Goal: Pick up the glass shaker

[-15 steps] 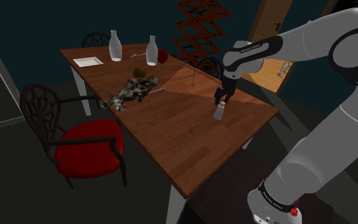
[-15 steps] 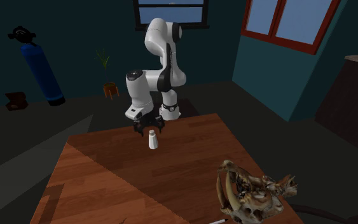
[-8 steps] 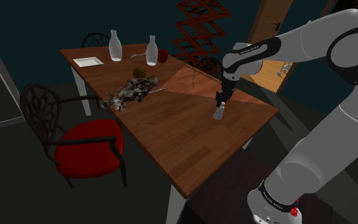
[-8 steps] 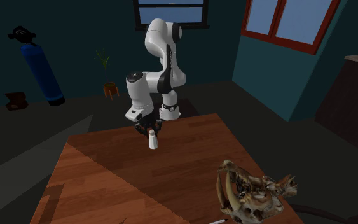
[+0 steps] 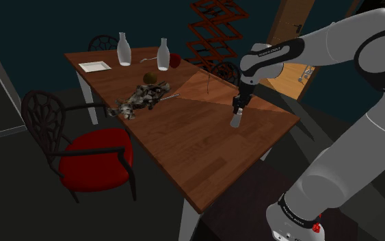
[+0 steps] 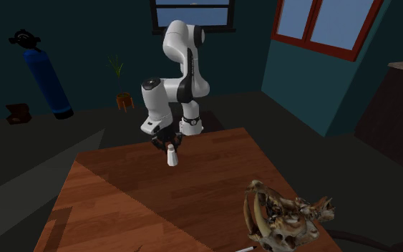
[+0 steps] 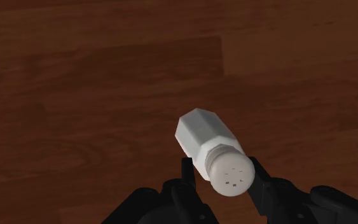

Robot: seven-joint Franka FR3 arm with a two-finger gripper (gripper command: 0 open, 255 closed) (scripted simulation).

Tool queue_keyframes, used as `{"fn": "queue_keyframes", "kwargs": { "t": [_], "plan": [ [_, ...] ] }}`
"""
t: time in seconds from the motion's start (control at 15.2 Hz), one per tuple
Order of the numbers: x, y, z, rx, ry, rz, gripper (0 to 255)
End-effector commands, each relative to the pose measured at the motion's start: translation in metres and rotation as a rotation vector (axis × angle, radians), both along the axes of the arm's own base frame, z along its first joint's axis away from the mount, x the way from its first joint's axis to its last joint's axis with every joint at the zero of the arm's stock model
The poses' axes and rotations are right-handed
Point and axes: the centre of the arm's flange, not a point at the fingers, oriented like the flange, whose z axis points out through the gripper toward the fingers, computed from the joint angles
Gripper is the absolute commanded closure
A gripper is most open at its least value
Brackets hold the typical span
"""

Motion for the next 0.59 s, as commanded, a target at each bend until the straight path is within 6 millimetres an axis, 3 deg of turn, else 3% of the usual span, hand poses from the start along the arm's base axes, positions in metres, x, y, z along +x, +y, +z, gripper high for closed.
{"fn": "queue_keyframes", "kwargs": {
  "t": [0.0, 0.53],
  "plan": [
    [0.000, 0.000, 0.010, 0.000, 0.000, 0.000, 255],
    [0.000, 0.000, 0.052, 0.000, 0.000, 0.000, 255]
  ]
}}
